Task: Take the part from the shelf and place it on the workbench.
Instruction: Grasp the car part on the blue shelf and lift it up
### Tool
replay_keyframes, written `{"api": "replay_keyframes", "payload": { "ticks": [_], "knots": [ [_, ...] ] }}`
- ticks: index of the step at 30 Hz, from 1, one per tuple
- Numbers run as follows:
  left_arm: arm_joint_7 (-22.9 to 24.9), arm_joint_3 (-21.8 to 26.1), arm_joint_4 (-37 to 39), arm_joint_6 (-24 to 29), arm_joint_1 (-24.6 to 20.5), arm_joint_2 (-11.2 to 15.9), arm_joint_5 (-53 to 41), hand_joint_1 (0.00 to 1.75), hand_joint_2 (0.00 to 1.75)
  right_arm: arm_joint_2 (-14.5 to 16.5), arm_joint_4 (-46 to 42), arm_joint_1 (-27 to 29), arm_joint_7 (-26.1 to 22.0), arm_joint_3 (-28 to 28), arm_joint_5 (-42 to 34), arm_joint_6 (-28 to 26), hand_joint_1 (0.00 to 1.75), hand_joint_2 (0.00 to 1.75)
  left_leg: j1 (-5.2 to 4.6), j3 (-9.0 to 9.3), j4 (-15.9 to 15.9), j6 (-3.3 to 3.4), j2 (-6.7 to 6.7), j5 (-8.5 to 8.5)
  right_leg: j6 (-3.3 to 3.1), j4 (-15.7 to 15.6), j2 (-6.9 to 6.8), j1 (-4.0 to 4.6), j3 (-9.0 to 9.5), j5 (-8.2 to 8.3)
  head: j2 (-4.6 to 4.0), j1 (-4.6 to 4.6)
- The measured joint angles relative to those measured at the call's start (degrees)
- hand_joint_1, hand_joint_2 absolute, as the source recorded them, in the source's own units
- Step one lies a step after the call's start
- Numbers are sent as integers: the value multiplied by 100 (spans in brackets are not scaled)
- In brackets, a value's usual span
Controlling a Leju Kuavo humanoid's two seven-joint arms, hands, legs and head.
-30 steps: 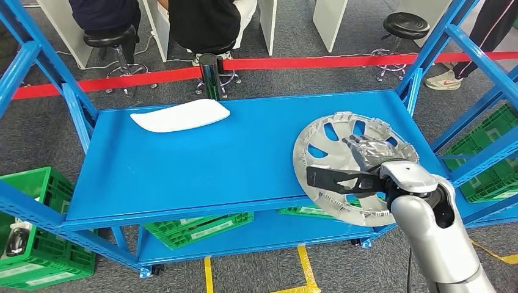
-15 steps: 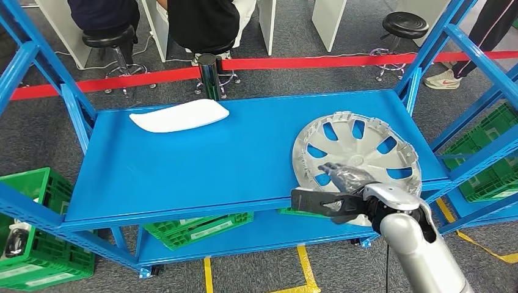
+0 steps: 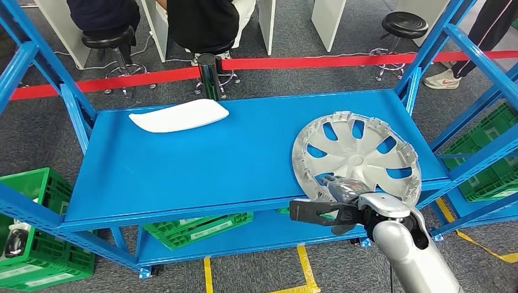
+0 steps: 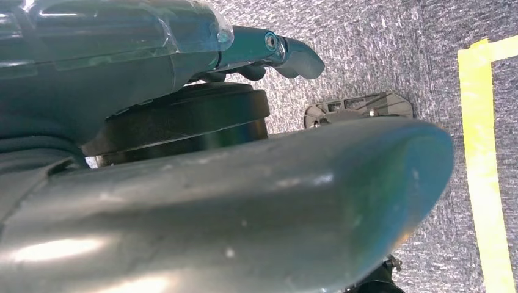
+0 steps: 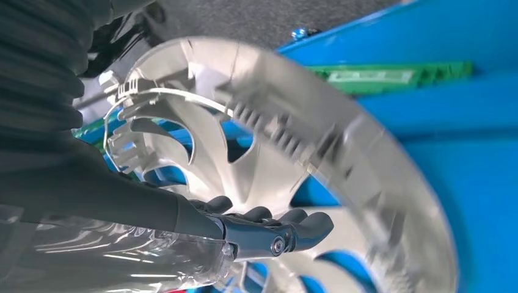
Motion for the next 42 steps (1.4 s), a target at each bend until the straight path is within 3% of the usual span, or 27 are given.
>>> {"api": "replay_keyframes", "payload": {
  "ticks": [6,13,18,26,40,42],
  "knots": [
    [4,-5,5,0,-3,0,-6,0,0,-87,104,25,0,-155,-37,-329,0,175,0,-1,0,0,-19,0,0,0,-1,0,1,0,0,-1],
    [29,-9,5,2,-10,0,-6,0,0,-350,237,28,0,-274,-110,-1085,0,175,0,-4,0,0,-42,0,1,-1,-13,0,2,-1,0,0],
    [39,-11,5,4,-12,0,-9,0,0,-510,339,69,0,-314,-226,-1224,0,175,0,-4,0,0,-48,0,2,-1,-16,0,2,-2,0,0],
    [35,-13,5,1,-14,0,-16,0,0,-742,495,179,0,-222,-1013,-1769,0,175,0,-5,0,0,-48,0,2,-1,-18,0,3,-2,0,0],
    [26,-17,5,-6,-12,0,-35,0,0,-984,732,366,0,65,-1331,-1933,0,175,0,-5,-1,0,-32,0,2,-2,-16,0,2,-2,0,0],
    [26,-17,5,-7,-12,0,-39,0,0,-1002,762,372,0,99,-1287,-1893,87,175,0,-4,-1,0,-30,0,2,-2,-14,0,2,-2,0,0]
  ]
}}
